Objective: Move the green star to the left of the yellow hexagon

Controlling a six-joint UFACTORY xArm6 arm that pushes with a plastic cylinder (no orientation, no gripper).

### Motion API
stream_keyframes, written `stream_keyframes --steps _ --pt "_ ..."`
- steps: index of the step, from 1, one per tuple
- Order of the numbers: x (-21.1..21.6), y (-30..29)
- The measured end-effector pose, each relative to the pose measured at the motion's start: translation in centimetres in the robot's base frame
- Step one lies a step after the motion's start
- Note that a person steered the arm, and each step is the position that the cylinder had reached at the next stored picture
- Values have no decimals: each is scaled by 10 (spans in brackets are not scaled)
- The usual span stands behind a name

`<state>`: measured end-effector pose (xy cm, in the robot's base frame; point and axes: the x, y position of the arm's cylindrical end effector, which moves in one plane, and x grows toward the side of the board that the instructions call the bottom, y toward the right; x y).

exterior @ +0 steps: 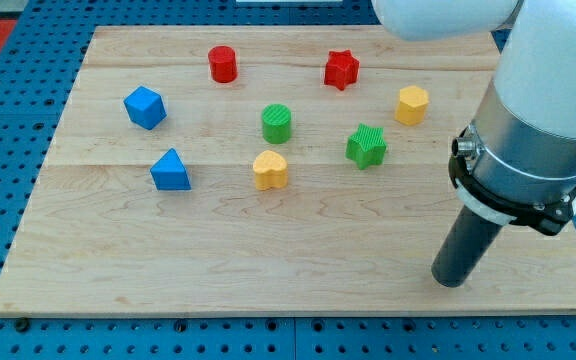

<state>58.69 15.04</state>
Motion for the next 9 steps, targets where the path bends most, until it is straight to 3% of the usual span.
stream_keyframes --steps 4,7,9 --pt "-12 -17" --pt "-152 -61" --pt "-186 -103"
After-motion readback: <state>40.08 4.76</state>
